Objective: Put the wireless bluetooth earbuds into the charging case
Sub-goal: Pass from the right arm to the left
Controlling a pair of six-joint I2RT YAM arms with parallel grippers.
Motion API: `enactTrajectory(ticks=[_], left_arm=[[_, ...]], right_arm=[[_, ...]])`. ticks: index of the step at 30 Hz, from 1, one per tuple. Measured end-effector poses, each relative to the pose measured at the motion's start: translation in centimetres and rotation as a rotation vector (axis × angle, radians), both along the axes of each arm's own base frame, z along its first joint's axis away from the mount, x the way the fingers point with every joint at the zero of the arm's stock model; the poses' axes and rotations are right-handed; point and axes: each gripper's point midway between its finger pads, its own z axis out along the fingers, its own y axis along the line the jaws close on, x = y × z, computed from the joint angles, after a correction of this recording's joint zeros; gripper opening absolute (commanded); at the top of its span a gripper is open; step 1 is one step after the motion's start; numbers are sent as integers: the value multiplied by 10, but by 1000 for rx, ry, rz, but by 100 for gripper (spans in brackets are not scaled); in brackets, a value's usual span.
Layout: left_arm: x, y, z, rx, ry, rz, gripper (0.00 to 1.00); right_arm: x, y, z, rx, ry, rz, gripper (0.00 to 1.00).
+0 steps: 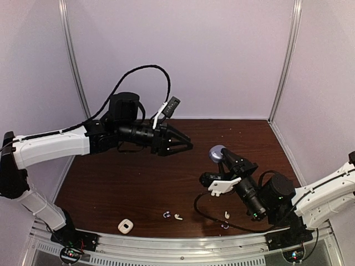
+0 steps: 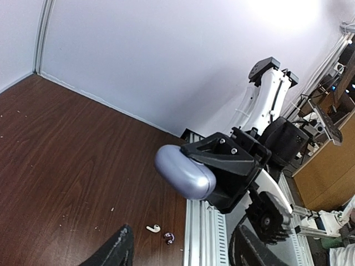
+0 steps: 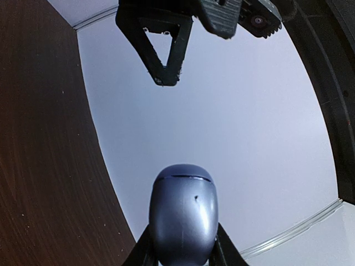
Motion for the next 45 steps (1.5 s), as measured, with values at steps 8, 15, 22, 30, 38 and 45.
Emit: enactTrajectory(ticks=[8, 15, 22, 30, 38, 45], left_arm=[[-5, -8, -2, 2, 119, -55, 59], [-10, -24, -17, 37, 193, -100, 56], [-19, -40, -15, 38, 222, -160, 53], [-25, -53, -22, 55, 248, -191, 50], [-42, -62, -40, 107, 312, -229, 46], [-44, -63, -38, 115, 339, -241, 42]], right_arm=[[-7, -1, 0, -107, -126, -44, 0], [-8, -2, 6, -119, -162, -58, 0], [-9, 5, -3, -167, -176, -57, 1], [-9, 5, -4, -169, -181, -64, 1], [-10, 7, -5, -185, -197, -56, 2], [-12, 7, -1, -181, -213, -53, 4]])
